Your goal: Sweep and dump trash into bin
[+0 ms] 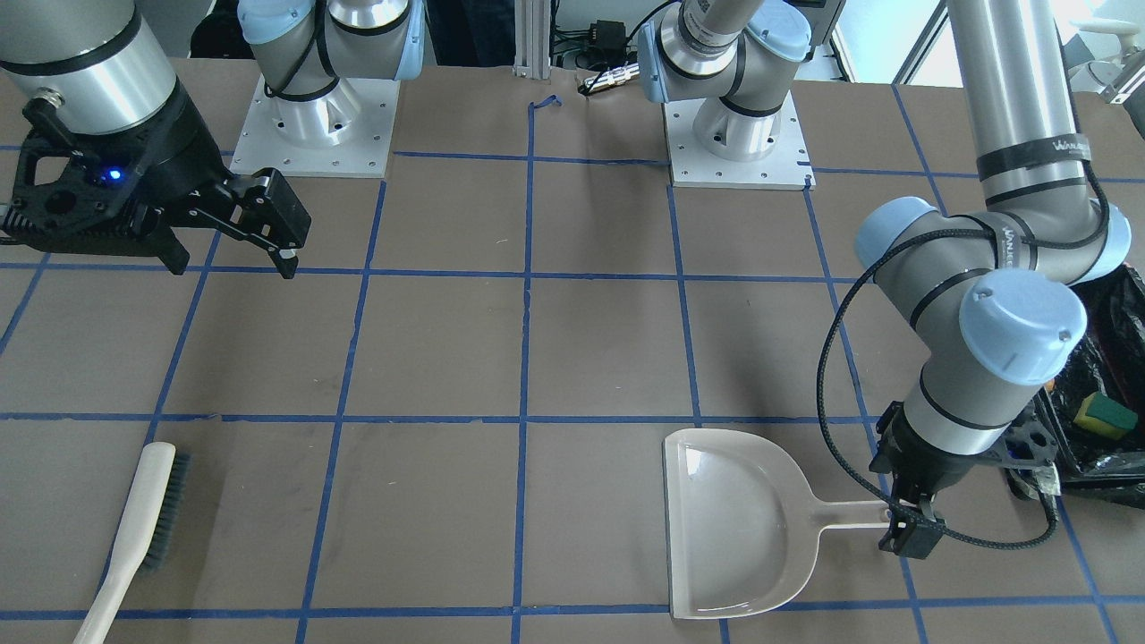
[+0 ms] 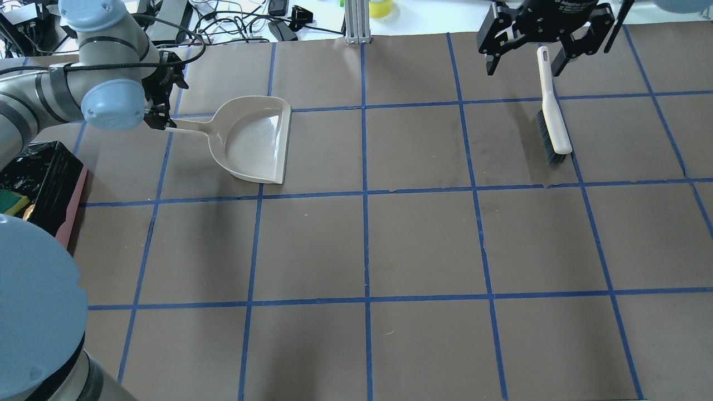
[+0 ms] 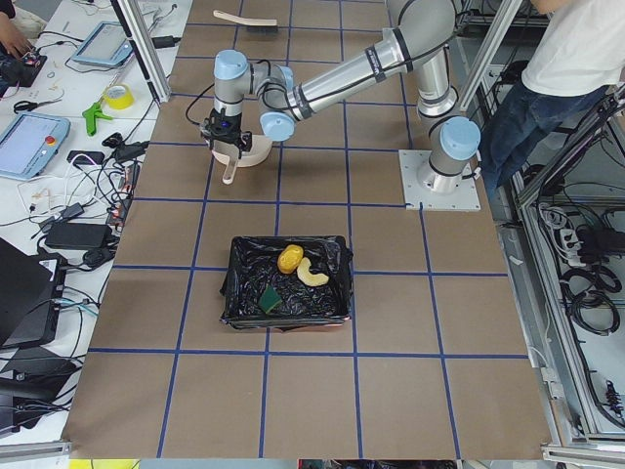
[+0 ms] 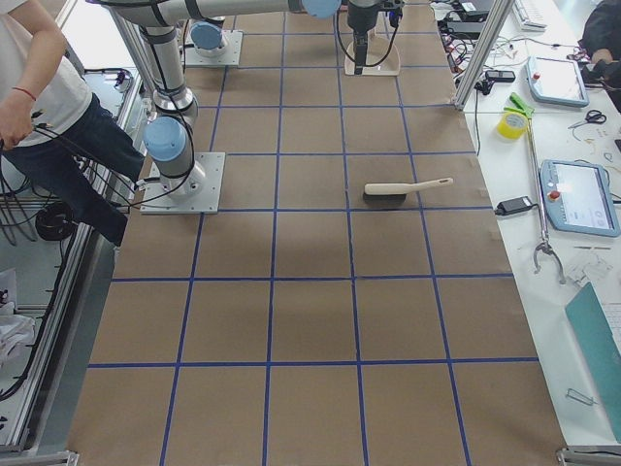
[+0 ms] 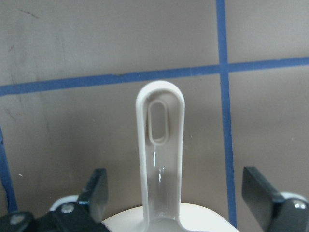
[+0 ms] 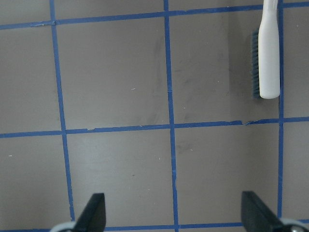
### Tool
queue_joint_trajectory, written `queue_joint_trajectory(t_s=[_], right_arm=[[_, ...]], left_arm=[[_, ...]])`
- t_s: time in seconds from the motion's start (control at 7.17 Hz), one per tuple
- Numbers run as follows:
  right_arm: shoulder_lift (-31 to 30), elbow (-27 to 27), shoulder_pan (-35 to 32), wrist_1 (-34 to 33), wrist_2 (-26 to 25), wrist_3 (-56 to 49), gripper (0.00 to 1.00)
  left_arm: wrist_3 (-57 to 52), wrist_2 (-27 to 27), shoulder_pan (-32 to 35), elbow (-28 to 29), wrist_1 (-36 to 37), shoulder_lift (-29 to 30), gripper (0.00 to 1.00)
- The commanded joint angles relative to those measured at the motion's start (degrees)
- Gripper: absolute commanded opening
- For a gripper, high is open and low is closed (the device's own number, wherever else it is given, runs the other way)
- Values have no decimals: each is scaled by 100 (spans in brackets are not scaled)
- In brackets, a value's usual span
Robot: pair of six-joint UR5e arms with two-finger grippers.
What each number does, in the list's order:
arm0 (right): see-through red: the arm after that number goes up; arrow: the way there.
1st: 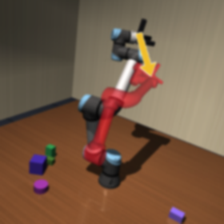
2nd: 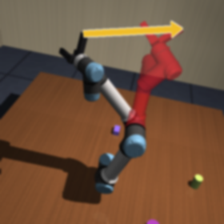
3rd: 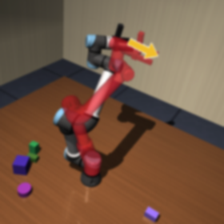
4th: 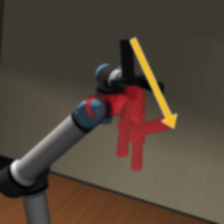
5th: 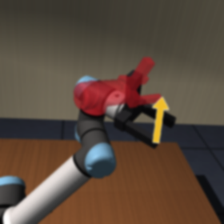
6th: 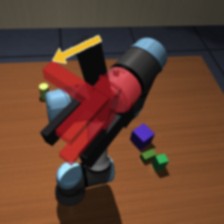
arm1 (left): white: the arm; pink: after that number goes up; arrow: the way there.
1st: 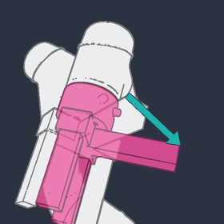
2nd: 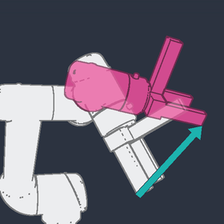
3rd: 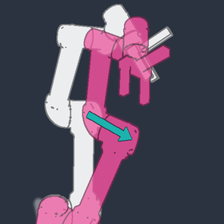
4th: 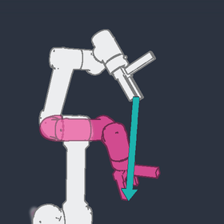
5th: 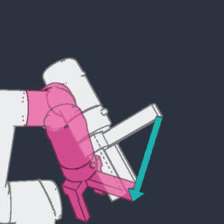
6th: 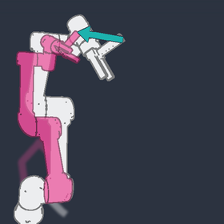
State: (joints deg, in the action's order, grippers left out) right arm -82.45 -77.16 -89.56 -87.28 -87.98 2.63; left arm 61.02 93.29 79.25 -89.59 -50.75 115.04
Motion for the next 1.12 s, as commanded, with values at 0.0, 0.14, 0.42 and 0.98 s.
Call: queue_joint_trajectory(t_s=[0.0,0.14,0.42,0.98], right_arm=[[1,0,0,9,0,1,100],[1,0,0,0,0,1,100],[1,0,0,9,0,1,100],[1,0,0,9,0,1,100]], left_arm=[[-2818,6,-59,38,-75,-498,100],[-4050,-21,-50,-6,-232,-727,100],[-5010,-29,20,-94,-1056,-1009,100],[-6918,-760,213,180,-2941,-1941,100]])
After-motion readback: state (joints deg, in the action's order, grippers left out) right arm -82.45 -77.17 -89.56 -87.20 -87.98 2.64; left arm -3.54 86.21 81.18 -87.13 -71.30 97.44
